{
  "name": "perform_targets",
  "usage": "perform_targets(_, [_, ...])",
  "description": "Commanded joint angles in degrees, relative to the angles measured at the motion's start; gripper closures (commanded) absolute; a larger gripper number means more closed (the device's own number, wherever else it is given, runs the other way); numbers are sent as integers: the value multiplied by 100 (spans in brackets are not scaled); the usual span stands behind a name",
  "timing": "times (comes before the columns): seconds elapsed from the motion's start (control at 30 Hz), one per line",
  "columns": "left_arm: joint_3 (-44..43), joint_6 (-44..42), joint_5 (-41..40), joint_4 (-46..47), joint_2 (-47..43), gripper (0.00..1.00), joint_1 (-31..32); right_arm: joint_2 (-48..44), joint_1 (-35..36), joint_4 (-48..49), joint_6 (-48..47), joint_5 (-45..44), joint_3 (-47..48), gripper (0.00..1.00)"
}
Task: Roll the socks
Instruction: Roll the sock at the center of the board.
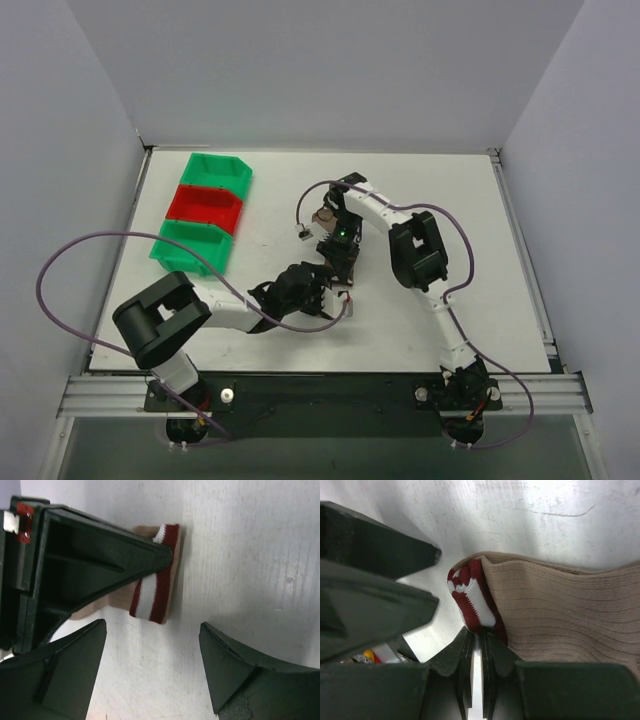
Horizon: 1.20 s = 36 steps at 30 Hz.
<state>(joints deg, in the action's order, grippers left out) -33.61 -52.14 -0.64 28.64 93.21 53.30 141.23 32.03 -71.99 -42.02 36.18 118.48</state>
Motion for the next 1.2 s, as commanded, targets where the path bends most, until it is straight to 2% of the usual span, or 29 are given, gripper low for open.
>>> perform_targets(0.0, [-260, -235, -182, 405, 311, 15, 84, 282, 84, -131, -96, -375, -88, 100])
perform_targets(0.23, [-454, -253, -208, 441, 716, 17, 102, 247, 102, -114, -140, -410, -176, 100])
perform_targets(0.33, [-585, -305, -261, 326, 900, 25, 137, 239, 110, -114, -149, -419, -176, 100])
perform_targets(0.37, [-638, -306, -296, 300, 979, 32, 146, 238, 119, -105, -149, -419, -184, 100])
perform_targets(0.57, [-779, -306, -287, -25, 1094, 45, 181, 212, 145, -87, -175, -446, -246, 100])
perform_targets(0.7, [-928, -218, -269, -472, 1077, 68, 233, 212, 145, -61, -175, -454, -255, 100])
perform_targets(0.77, [-981, -156, -261, -727, 1050, 70, 269, 195, 145, -61, -184, -454, -281, 100])
perform_targets(0.8, [-1016, -139, -269, -807, 1042, 77, 295, 186, 137, -26, -175, -454, -290, 100])
perform_targets(1.1, [-1306, 125, -252, -1467, 997, 85, 322, 133, 145, 44, -149, -454, -351, 100])
perform_targets(1.17, [-1350, 134, -252, -1502, 1024, 91, 322, 142, 128, 62, -131, -454, -352, 100])
